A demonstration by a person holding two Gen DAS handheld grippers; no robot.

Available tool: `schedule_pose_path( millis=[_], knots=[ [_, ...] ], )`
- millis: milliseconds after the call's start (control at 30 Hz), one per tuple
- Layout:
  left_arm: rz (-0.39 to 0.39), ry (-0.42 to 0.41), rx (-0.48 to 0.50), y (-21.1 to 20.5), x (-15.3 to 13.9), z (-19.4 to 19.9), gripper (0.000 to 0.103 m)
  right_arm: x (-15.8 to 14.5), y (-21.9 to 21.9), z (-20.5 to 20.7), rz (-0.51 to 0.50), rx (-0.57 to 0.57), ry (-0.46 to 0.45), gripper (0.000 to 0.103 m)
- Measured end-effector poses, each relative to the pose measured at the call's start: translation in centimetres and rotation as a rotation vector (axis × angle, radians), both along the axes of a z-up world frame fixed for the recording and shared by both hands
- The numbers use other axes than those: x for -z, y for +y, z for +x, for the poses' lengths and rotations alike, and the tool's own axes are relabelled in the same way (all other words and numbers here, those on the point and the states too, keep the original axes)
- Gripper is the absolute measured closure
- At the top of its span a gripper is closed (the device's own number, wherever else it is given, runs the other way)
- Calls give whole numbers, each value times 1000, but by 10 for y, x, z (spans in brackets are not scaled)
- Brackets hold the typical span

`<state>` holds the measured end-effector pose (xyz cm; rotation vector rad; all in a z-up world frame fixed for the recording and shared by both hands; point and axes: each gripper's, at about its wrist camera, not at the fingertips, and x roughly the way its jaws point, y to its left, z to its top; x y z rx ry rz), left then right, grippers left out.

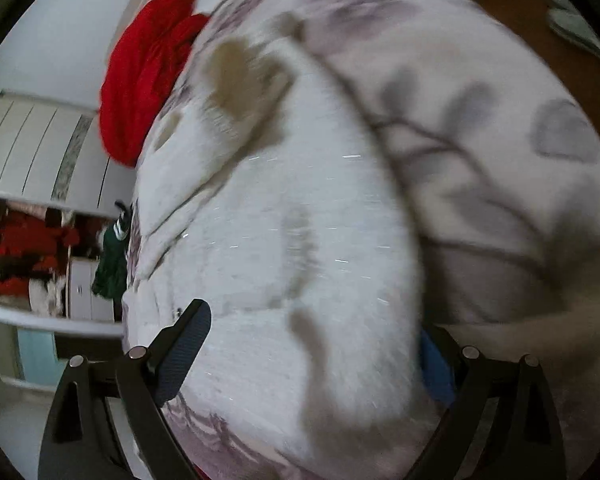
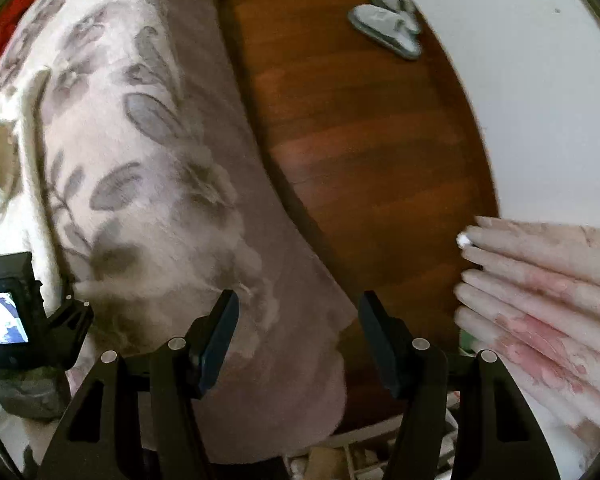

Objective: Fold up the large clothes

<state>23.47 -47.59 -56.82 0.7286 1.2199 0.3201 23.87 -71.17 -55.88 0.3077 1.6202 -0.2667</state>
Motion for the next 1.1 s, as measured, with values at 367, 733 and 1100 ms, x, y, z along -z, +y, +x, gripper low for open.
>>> schedule_pose_path(
  millis=[367, 733, 1100],
  knots=[
    [-255, -119, -141, 92, -64, 8, 92, 13, 99, 176, 651, -75, -183, 26],
    [-432, -146, -235, 147, -92, 10, 93, 79, 245, 311, 847, 21, -68, 63],
    [-761, -189, -446, 325, -149, -5, 93, -77, 418, 318, 629, -231, -202, 88]
  ],
)
